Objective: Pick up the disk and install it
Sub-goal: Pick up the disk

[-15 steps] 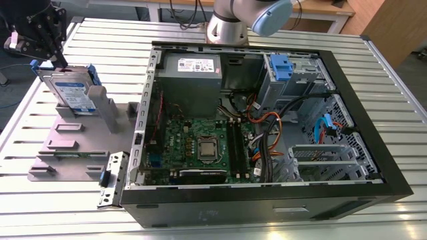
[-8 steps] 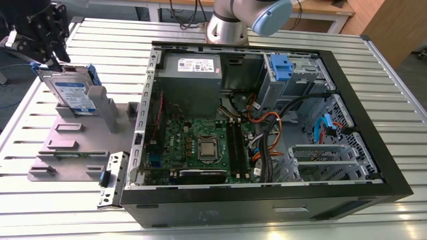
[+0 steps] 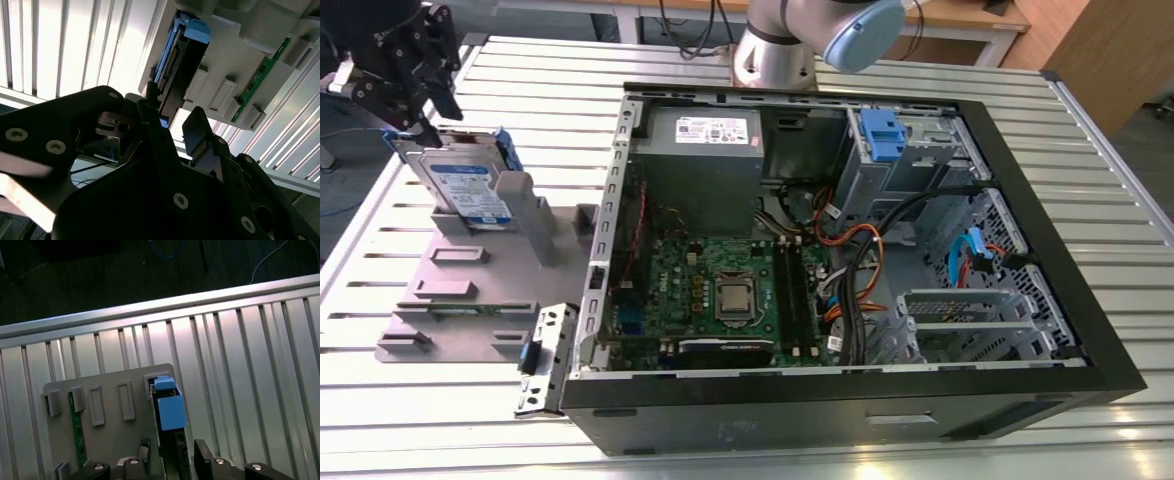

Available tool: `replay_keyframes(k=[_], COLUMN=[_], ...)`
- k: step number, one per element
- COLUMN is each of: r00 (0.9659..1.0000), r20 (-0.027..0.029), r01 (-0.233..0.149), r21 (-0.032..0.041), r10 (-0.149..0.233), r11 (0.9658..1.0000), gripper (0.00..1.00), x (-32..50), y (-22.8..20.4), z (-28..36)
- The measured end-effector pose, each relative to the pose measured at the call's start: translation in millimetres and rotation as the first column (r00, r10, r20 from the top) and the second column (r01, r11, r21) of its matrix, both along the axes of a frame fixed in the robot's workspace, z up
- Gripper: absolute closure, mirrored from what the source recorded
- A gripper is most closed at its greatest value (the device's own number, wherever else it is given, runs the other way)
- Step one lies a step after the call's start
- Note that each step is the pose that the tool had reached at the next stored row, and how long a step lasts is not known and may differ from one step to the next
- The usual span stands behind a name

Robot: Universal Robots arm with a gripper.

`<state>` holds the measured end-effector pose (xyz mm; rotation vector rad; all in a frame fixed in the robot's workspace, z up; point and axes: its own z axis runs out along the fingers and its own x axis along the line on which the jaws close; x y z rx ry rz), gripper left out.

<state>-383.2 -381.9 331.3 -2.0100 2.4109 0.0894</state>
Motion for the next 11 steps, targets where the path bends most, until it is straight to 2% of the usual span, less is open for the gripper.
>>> replay_keyframes(k=[2, 5, 11], r00=[0.9994, 0.9966, 0.9964], r20=[0.0, -0.0001, 0.0], r01=[-0.034, -0.082, -0.084], r21=[0.0001, 0.0, 0.0], r10=[0.034, 0.082, 0.084], r11=[0.9994, 0.9966, 0.9964], gripper=[0.53, 0.53, 0.51], x=[0.0, 0.0, 0.0], y=[0.0, 0.0, 0.0], z=[-0.4, -0.8, -0.8])
